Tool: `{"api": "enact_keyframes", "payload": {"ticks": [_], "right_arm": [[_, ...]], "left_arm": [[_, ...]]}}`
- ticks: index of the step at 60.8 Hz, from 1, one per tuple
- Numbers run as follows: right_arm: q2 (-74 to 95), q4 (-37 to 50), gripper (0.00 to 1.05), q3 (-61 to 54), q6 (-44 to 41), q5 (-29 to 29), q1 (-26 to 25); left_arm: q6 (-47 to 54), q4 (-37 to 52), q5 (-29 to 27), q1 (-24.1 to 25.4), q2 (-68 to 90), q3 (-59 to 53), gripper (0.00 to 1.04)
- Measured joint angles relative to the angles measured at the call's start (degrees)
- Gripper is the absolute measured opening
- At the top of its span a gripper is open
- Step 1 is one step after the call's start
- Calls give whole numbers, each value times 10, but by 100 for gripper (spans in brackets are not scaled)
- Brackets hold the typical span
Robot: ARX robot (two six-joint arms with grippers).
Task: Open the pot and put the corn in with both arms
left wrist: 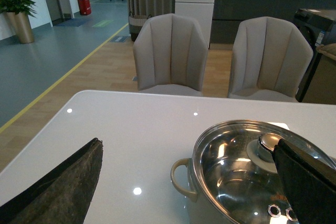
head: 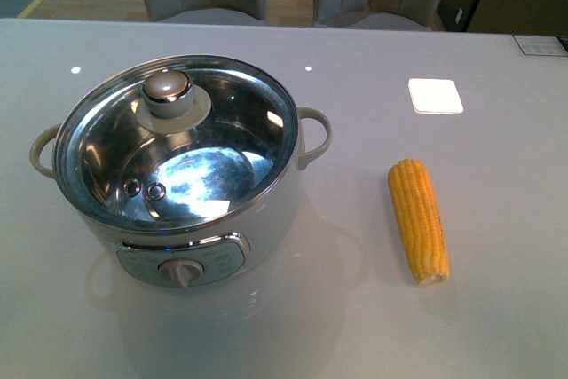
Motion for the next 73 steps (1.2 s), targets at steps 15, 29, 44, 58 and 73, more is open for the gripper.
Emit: {"api": "enact_keyframes", "payload": {"ticks": [15, 29, 44, 58, 73], "right_arm": [[0, 0, 96, 0, 0, 0, 0], [0, 0, 96, 0, 0, 0, 0], [0, 0, 96, 0, 0, 0, 0], [0, 0, 96, 0, 0, 0, 0], [0, 0, 96, 0, 0, 0, 0]], "left_arm": [[0, 0, 0, 0, 0, 0, 98], [0, 0, 0, 0, 0, 0, 98], [-39, -66, -110, -34, 37, 24, 98], [-101, -44, -198, -58, 184, 77, 98], [-58, 205, -88, -39, 438, 135, 98]]}}
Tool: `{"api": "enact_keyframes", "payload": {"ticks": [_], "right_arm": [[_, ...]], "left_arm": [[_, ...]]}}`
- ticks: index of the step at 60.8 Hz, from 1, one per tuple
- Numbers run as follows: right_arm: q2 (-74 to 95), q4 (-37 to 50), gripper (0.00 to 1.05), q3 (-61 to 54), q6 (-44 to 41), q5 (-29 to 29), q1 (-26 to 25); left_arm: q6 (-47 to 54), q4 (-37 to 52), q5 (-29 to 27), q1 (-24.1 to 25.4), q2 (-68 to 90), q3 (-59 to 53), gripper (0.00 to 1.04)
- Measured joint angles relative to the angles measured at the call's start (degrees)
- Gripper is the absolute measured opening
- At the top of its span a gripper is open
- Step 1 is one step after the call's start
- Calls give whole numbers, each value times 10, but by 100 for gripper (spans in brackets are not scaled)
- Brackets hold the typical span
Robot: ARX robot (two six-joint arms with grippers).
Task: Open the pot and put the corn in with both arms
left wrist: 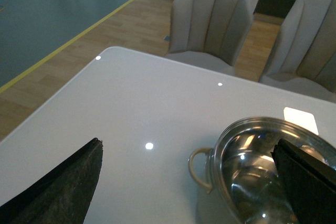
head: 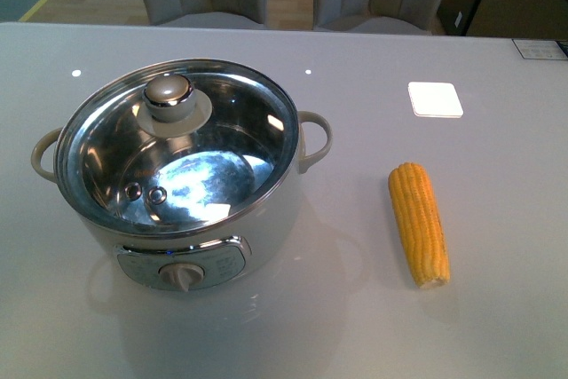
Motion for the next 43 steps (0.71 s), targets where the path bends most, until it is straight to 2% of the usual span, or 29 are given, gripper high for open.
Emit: {"api": "enact_keyframes", "payload": {"ticks": [11, 17, 31, 43], "right_arm": [[0, 0, 96, 0, 0, 0, 0], [0, 0, 96, 0, 0, 0, 0], [0, 0, 96, 0, 0, 0, 0], [0, 0, 96, 0, 0, 0, 0]], "left_arm": [[40, 167, 78, -17, 198, 27, 98], [49, 213, 104, -28, 279, 52, 98], [81, 248, 149, -45, 422, 112, 98], [109, 265, 155, -60, 537, 165, 98]]}}
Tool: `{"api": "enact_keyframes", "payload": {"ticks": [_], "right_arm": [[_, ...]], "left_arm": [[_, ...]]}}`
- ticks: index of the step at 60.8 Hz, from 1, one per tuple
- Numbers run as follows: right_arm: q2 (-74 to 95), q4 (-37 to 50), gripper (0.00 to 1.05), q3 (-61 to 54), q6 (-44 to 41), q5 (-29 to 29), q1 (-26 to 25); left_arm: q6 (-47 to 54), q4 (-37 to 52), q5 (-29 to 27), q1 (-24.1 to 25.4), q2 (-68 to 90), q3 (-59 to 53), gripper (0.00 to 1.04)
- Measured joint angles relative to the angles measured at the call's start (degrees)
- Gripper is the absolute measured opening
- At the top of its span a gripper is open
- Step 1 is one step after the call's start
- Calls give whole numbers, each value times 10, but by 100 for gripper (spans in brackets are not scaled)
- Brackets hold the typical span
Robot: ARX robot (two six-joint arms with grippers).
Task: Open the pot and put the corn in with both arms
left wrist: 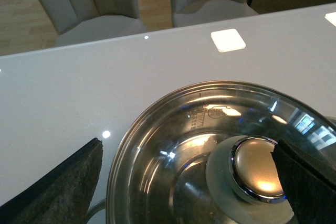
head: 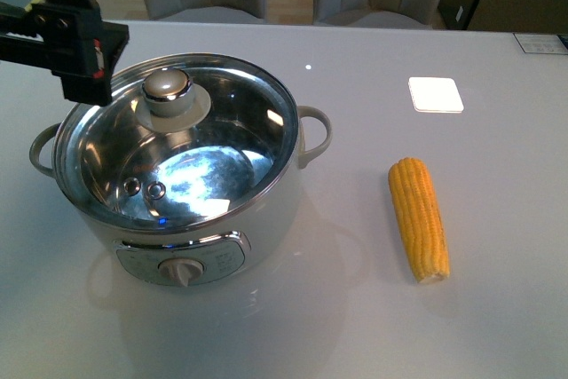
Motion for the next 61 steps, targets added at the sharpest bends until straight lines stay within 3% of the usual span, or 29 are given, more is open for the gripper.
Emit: {"api": "enact_keyframes", "payload": {"ticks": [25, 61], "right_arm": [[0, 0, 96, 0, 0, 0, 0], [0, 0, 96, 0, 0, 0, 0]], "left_arm": [[8, 10, 1, -48, 109, 74, 98], [1, 10, -18, -66, 159, 99, 98]]}}
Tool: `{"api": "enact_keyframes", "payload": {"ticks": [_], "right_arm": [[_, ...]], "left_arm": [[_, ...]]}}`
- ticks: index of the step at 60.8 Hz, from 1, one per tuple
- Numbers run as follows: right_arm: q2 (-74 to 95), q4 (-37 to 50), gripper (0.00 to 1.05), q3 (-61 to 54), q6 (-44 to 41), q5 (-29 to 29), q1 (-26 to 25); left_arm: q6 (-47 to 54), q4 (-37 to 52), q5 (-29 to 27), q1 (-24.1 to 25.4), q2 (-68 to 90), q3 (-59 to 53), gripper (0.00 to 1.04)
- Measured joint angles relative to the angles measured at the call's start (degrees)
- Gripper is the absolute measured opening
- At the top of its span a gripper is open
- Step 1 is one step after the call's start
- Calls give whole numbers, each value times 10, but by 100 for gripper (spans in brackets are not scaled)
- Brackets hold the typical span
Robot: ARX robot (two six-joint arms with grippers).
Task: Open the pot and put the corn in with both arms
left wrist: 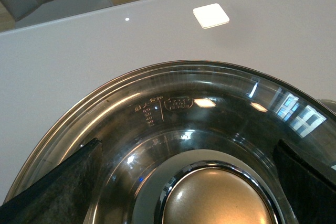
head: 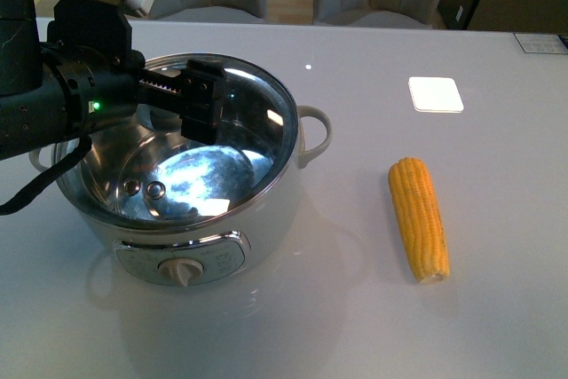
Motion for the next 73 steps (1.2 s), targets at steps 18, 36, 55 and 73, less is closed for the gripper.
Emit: {"api": "enact_keyframes", "payload": {"ticks": [18, 36, 55, 73], "right_arm": [[0, 0, 96, 0, 0, 0, 0], [0, 0, 96, 0, 0, 0, 0], [0, 0, 96, 0, 0, 0, 0], [0, 0, 96, 0, 0, 0, 0]], "left_arm": [[-23, -2, -3, -10, 9, 5, 98], [-32, -2, -9, -12, 10, 6, 98], [-30, 0, -14, -10, 15, 5, 98], [-30, 2, -14, -11, 16, 5, 92]]}}
